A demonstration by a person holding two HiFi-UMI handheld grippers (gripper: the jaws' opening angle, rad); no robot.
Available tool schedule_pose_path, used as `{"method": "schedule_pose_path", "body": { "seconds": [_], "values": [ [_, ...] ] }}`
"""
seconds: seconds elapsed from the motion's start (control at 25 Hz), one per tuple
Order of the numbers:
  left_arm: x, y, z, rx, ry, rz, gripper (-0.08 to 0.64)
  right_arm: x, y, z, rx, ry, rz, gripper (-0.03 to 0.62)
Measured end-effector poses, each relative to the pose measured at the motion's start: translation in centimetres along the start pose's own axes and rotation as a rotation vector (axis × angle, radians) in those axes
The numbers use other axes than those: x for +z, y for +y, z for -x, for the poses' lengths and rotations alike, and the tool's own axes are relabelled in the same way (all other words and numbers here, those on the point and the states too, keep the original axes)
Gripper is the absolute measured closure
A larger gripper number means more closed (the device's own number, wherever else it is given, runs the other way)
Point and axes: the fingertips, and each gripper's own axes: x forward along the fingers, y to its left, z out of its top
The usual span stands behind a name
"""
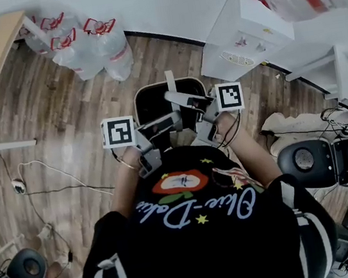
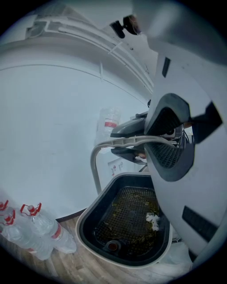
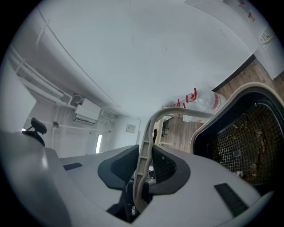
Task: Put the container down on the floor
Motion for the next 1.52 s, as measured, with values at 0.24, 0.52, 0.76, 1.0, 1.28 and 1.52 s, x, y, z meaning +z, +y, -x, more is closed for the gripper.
{"method": "schedule_pose_path", "body": {
  "seconds": [0.24, 0.52, 0.76, 1.0, 1.28, 1.52],
  "values": [
    [0.2, -0.2, 0.0, -0.022, 0.011, -0.012, 0.512, 0.0, 0.1, 0.0, 0.017, -0.024, -0.011, 0.512],
    [0.5, 0.8, 0.1, -0.015, 0.007, -0.015, 0.512, 0.1, -0.9, -0.1, -0.011, -0.041, -0.021, 0.515],
    [0.3, 1.5, -0.1, -0.015, -0.007, 0.023, 0.512, 0.1, -1.9, 0.1, -0.028, -0.038, -0.011, 0.517],
    [4.6, 1.9, -2.5, -0.007, -0.033, 0.055, 0.512, 4.6, -2.8, -1.1, -0.006, -0.013, -0.044, 0.518],
    [8.1, 3.1, -4.7, 0.035, -0.080, 0.061, 0.512, 8.4, -4.2, -1.8, 0.008, 0.031, -0.061, 0.520],
    [11.9, 3.3, -6.3, 0.037, -0.133, 0.066, 0.512, 12.0, -5.4, -3.0, -0.001, 0.077, -0.065, 0.520]
  ]
}}
